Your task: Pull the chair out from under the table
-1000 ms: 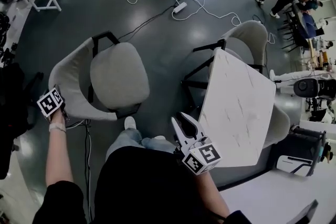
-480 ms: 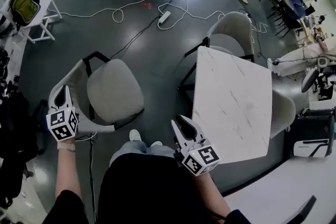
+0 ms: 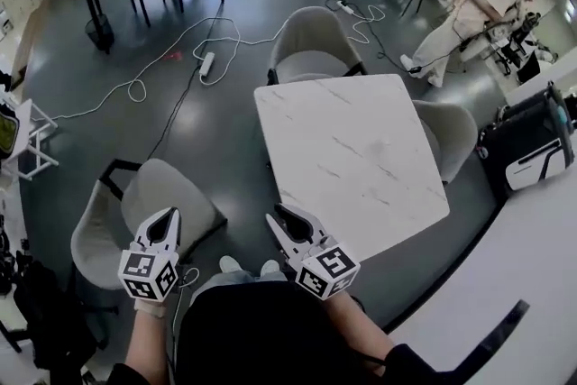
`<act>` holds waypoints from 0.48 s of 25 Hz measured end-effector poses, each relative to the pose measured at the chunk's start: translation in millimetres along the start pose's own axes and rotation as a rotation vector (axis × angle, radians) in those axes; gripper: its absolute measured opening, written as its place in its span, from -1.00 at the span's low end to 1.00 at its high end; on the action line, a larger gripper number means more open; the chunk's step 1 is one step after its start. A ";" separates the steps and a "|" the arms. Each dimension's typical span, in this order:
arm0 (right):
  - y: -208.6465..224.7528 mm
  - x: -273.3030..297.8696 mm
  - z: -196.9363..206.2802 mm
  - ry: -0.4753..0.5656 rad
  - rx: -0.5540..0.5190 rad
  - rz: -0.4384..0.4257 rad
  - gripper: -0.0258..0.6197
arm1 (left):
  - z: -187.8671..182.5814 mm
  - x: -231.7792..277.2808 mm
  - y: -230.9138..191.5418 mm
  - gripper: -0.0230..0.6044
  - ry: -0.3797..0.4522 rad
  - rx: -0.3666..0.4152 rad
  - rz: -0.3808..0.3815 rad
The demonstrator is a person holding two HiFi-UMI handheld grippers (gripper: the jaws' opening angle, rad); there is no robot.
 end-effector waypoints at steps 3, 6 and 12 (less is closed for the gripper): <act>13.9 -16.0 0.6 0.016 0.010 0.031 -0.60 | 4.2 25.2 57.8 -0.91 -0.031 0.056 0.147; 19.0 -34.4 -3.2 0.029 0.014 0.059 -0.60 | 2.8 31.5 99.6 -0.91 -0.044 0.114 0.234; 23.9 -63.1 -11.0 0.046 0.018 0.108 -0.66 | -8.7 34.4 149.8 -0.91 -0.042 0.020 0.399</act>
Point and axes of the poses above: the fingertips, and each gripper's own axes: x forward along the fingers, y to its right, z out of its underside, the point moved 3 cm from there along -x, backward along the fingers, and after that the axes turned 2 degrees about -z, right-handed, at the moved point
